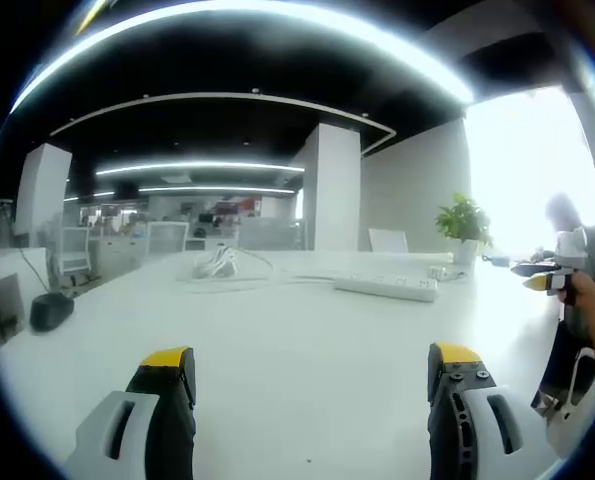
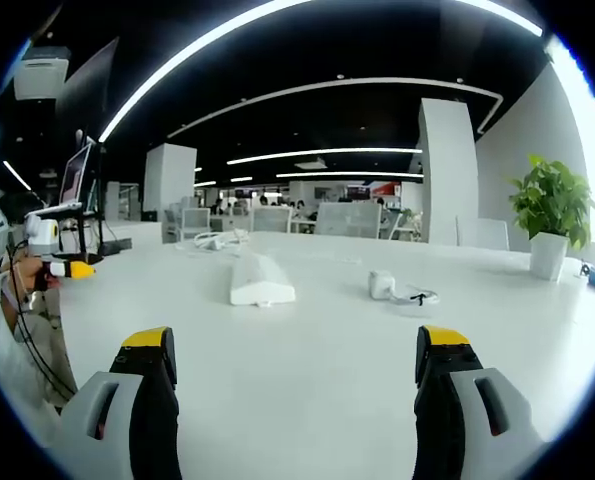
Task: Straighten the power strip on the desk, plug the charger into it
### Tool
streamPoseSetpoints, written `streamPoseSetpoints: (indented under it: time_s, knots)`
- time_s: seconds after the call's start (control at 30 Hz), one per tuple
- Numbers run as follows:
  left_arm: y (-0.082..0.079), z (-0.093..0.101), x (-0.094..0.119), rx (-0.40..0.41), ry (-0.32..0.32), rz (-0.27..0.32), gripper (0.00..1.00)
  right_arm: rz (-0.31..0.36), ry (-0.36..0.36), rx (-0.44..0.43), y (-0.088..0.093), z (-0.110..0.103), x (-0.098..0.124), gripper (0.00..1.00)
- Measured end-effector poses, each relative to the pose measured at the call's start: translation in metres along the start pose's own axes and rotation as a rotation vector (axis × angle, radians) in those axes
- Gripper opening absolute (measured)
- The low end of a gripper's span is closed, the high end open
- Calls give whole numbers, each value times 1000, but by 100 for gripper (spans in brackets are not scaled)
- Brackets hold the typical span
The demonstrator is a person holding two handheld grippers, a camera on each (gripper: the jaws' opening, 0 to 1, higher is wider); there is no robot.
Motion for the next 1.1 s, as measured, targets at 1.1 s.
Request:
streamPoseSetpoints:
  time_s: [1.1]
  knots:
    - [0,-1,-3,7,35,-1,99,29,-141,108,-81,-31,-45,100]
Point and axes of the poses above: the point that each gripper's makers call its tool centre point, and the gripper's own axes: x roughly backward along the fingers, z roughly to its right, y roughly out of its underside, the point moved 1 cm from there along x, roughly backward along the fingers, and after that the axes turned 14 degrees about -z, right-handed, at the moved point
